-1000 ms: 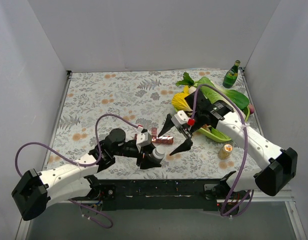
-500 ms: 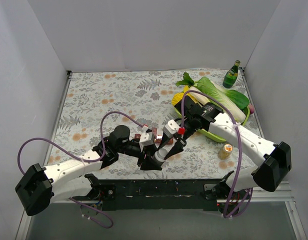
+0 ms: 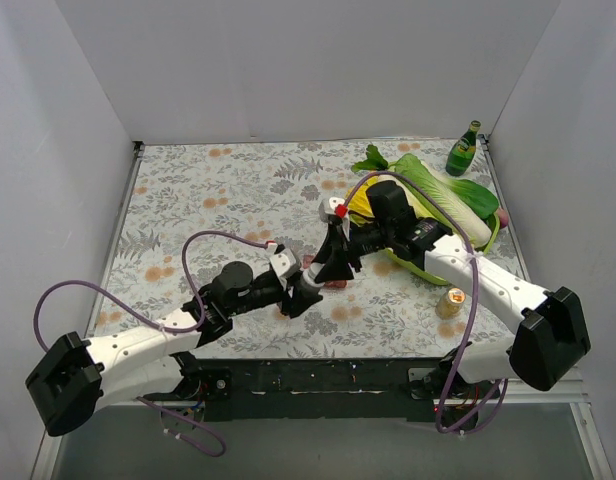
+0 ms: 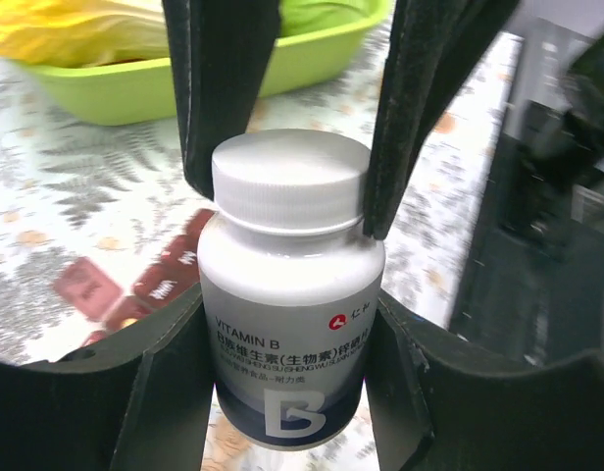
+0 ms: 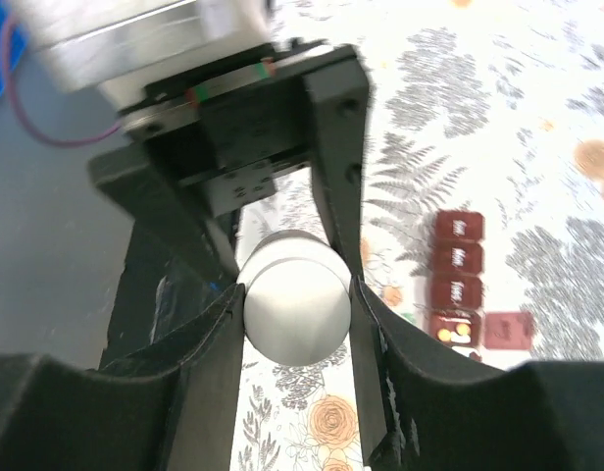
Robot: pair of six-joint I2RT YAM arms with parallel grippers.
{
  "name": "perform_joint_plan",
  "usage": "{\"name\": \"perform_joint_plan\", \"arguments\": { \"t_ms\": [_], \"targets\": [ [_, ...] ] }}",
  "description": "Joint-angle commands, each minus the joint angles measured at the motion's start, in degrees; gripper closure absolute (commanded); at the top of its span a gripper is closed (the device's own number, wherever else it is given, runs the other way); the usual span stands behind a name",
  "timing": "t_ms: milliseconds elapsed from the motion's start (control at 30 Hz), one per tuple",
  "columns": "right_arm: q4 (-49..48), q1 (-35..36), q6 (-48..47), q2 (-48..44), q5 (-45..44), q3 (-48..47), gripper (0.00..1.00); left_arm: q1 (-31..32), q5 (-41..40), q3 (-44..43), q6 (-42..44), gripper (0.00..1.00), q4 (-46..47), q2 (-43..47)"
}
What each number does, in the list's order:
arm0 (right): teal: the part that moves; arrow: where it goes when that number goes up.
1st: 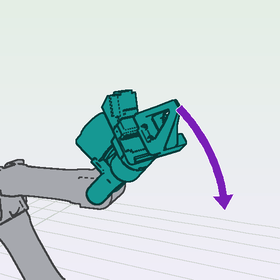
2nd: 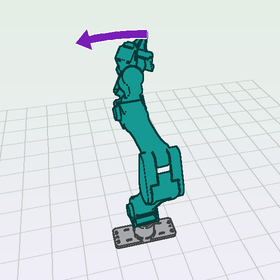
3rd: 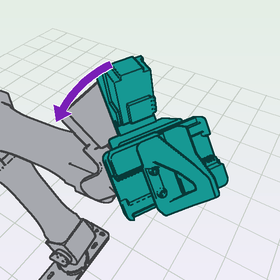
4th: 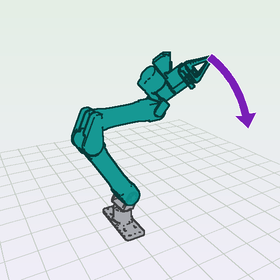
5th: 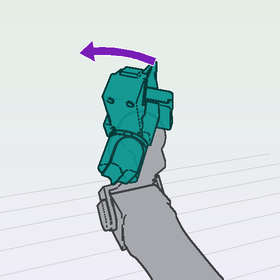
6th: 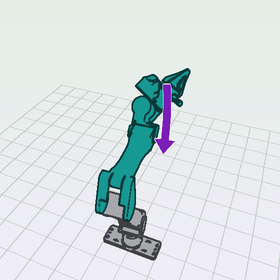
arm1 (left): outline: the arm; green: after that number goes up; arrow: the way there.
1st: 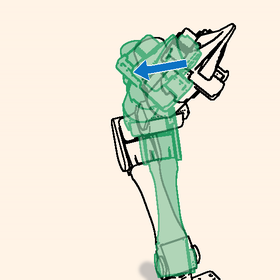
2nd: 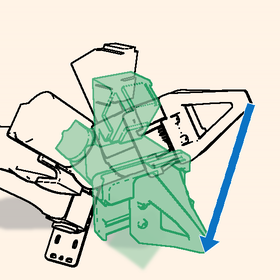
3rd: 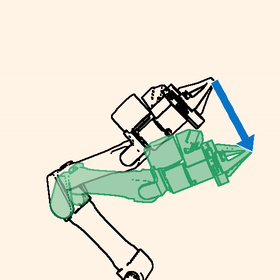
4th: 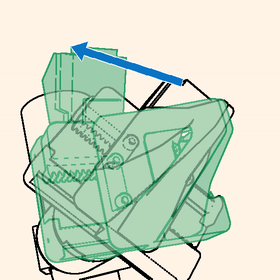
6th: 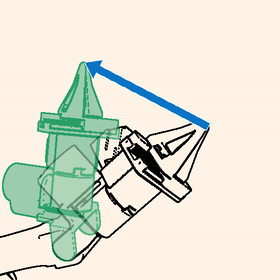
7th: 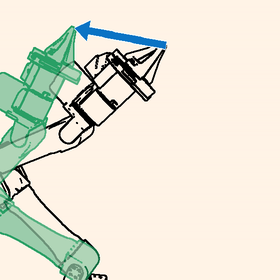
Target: Sort the pills into containers
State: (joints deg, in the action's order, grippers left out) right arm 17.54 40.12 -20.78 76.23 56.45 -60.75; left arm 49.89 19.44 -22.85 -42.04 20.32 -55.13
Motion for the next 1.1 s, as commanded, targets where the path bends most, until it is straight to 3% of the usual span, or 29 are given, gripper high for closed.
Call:
{"name": "perform_joint_plan", "arguments": {
  "t_ms": [0,400,600,667,700,800,833,933,1067],
  "targets": [
    [-7.08,-0.83,20.33,2.43,-5.82,2.13,0.92,-1.2,-25.06,-3.6,-0.14,1.0,13.51,-4.79],
    [-11.82,-2.41,30.62,7.18,-6.88,2.92,0.93,-0.41,-36.84,-7.38,0.03,1.0,12.03,-13.16],
    [-12.79,-2.33,27.83,6.83,-5.12,2.39,0.94,-0.49,-29.57,-5.37,0.65,0.98,13.61,-12.98],
    [-12.27,-2.5,26.06,6.13,-5.03,2.3,0.94,-0.49,-25.34,-3.96,-0.23,0.85,13.52,-11.32],
    [-12.01,-2.5,24.4,5.78,-5.12,2.39,0.94,-0.49,-23.94,-3.61,-0.49,0.71,12.83,-10.62],
    [-11.48,-2.59,22.45,4.46,-5.91,2.92,0.95,-0.49,-19.98,-1.41,-1.46,0.54,12.03,-7.28],
    [-11.48,-2.76,21.66,4.28,-5.82,3.09,0.95,-0.49,-19.53,-0.97,-1.81,0.44,11.94,-6.57],
    [-11.3,-2.94,20.95,3.58,-6.17,3.53,0.96,-0.49,-16.9,0.09,-2.43,0.29,10.63,-4.63],
    [-12.27,-3.38,21.21,2.79,-5.12,4.15,0.96,-0.49,-14.88,0.96,-3.31,0.2,9.66,-3.75]
  ]
}}
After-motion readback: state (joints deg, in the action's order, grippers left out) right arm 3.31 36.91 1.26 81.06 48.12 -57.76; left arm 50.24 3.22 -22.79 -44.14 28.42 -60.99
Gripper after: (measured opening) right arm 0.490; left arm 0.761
